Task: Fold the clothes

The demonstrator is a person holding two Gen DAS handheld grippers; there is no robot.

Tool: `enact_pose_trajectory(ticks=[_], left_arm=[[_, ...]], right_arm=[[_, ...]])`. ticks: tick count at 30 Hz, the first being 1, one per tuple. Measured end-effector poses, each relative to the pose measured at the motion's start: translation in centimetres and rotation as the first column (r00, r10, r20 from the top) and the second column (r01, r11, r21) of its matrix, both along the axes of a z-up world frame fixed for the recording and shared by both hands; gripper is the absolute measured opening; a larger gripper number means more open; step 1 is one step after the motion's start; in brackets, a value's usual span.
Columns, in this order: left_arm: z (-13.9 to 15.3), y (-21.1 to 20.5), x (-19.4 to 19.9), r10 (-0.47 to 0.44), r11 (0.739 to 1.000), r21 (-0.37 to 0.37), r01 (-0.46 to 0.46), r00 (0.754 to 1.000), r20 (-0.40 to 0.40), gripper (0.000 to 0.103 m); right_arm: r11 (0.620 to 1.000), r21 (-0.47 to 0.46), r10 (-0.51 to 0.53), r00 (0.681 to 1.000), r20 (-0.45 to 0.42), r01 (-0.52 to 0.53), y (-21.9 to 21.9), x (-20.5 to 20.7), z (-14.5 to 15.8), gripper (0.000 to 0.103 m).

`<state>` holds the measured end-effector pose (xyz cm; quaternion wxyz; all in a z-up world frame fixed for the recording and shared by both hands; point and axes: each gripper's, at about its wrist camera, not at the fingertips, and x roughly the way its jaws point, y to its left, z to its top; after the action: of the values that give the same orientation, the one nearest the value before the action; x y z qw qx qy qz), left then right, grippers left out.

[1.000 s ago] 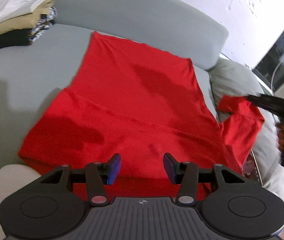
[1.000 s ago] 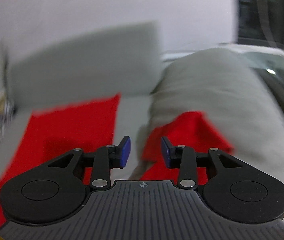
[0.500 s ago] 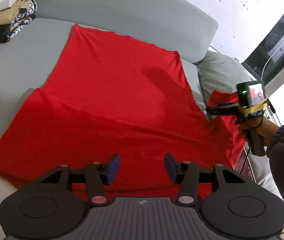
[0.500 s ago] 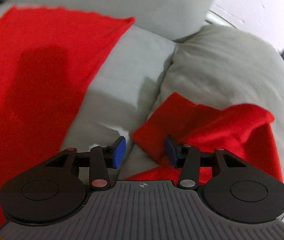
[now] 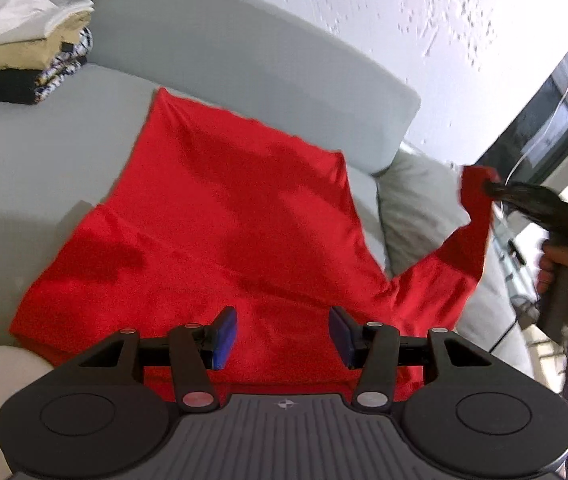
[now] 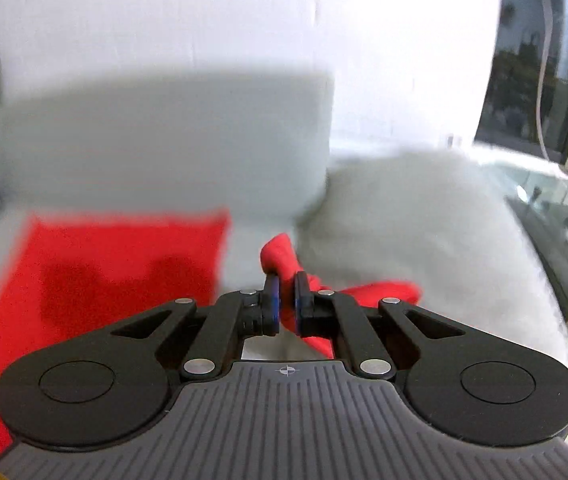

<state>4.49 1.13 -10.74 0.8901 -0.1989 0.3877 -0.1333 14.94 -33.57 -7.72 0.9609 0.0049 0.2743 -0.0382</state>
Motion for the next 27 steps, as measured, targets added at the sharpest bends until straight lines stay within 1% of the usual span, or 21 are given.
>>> enact_pose_trajectory(ticks=[3, 6, 8, 9, 11, 13, 15, 17, 18, 19, 20, 21, 22, 23, 25, 27], left_arm=[[1.4, 1.4, -1.2, 0.037, 0.999, -0.027, -0.036, 0.999, 0.037, 0.049], [2.8, 3.5, -2.5, 0.085, 0.994, -0.075, -0.081, 0.994, 0.063, 0.049], [3.6, 4.8, -3.4, 0.113, 0.989, -0.102, -0.105, 0.991, 0.077, 0.049], [4.0, 5.4, -3.9, 0.126, 0.987, -0.112, -0.116, 0.988, 0.084, 0.050], [4.2, 6.5, -4.7, 0.154, 0.983, -0.114, -0.144, 0.984, 0.091, 0.051], [4.1, 7.5, -5.4, 0.193, 0.977, -0.106, -0.183, 0.977, 0.087, 0.052], [3.4, 8.1, -5.6, 0.227, 0.970, -0.103, -0.220, 0.972, 0.067, 0.052], [2.6, 8.4, -5.7, 0.258, 0.963, -0.099, -0.252, 0.965, 0.047, 0.052], [2.2, 8.6, -5.7, 0.276, 0.958, -0.089, -0.273, 0.961, 0.030, 0.052], [1.7, 8.8, -5.7, 0.295, 0.953, -0.078, -0.294, 0.955, 0.013, 0.052], [1.4, 9.0, -5.9, 0.302, 0.951, -0.077, -0.301, 0.953, 0.002, 0.052], [1.1, 9.3, -6.1, 0.307, 0.949, -0.076, -0.307, 0.952, -0.008, 0.052], [0.8, 9.4, -6.1, 0.305, 0.950, -0.070, -0.306, 0.952, -0.016, 0.052], [0.4, 9.4, -5.8, 0.298, 0.952, -0.068, -0.299, 0.954, -0.027, 0.052], [-0.3, 9.3, -5.3, 0.282, 0.956, -0.065, -0.284, 0.958, -0.049, 0.052], [-1.2, 8.5, -3.9, 0.247, 0.966, -0.061, -0.252, 0.966, -0.071, 0.052]], right_arm=[[0.998, 0.059, 0.018, 0.989, 0.148, -0.027, 1.1, -5.0, 5.2, 0.006], [0.992, 0.097, 0.050, 0.952, 0.302, -0.083, 3.2, -9.8, 9.5, 0.006], [0.987, 0.106, 0.075, 0.924, 0.374, -0.123, 5.0, -12.2, 11.3, 0.006], [0.986, 0.098, 0.089, 0.918, 0.388, -0.137, 6.0, -13.0, 11.5, 0.006], [0.983, 0.086, 0.114, 0.915, 0.387, -0.159, 8.3, -14.4, 11.1, 0.006], [0.977, 0.062, 0.173, 0.925, 0.339, -0.205, 11.4, -15.1, 9.2, 0.006], [0.966, 0.063, 0.226, 0.937, 0.266, -0.251, 14.5, -15.4, 6.3, 0.006], [0.951, 0.065, 0.286, 0.941, 0.181, -0.302, 18.2, -15.6, 2.7, 0.007], [0.939, 0.062, 0.330, 0.936, 0.119, -0.339, 20.2, -15.5, 0.4, 0.009], [0.924, 0.078, 0.373, 0.927, 0.043, -0.375, 21.6, -14.8, -1.7, 0.022], [0.905, 0.121, 0.417, 0.907, -0.058, -0.408, 22.7, -14.3, -3.5, 0.025], [0.892, 0.192, 0.439, 0.884, -0.162, -0.409, 23.2, -14.0, -4.9, 0.028], [0.881, 0.267, 0.450, 0.867, -0.213, -0.391, 22.8, -13.7, -5.6, 0.030], [0.862, 0.338, 0.461, 0.861, -0.216, -0.377, 21.8, -14.0, -5.6, 0.032], [0.863, 0.366, 0.433, 0.883, -0.180, -0.348, 19.1, -14.1, -4.6, 0.048], [0.892, 0.355, 0.353, 0.923, -0.156, -0.281, 16.0, -14.9, -2.8, 0.051]])
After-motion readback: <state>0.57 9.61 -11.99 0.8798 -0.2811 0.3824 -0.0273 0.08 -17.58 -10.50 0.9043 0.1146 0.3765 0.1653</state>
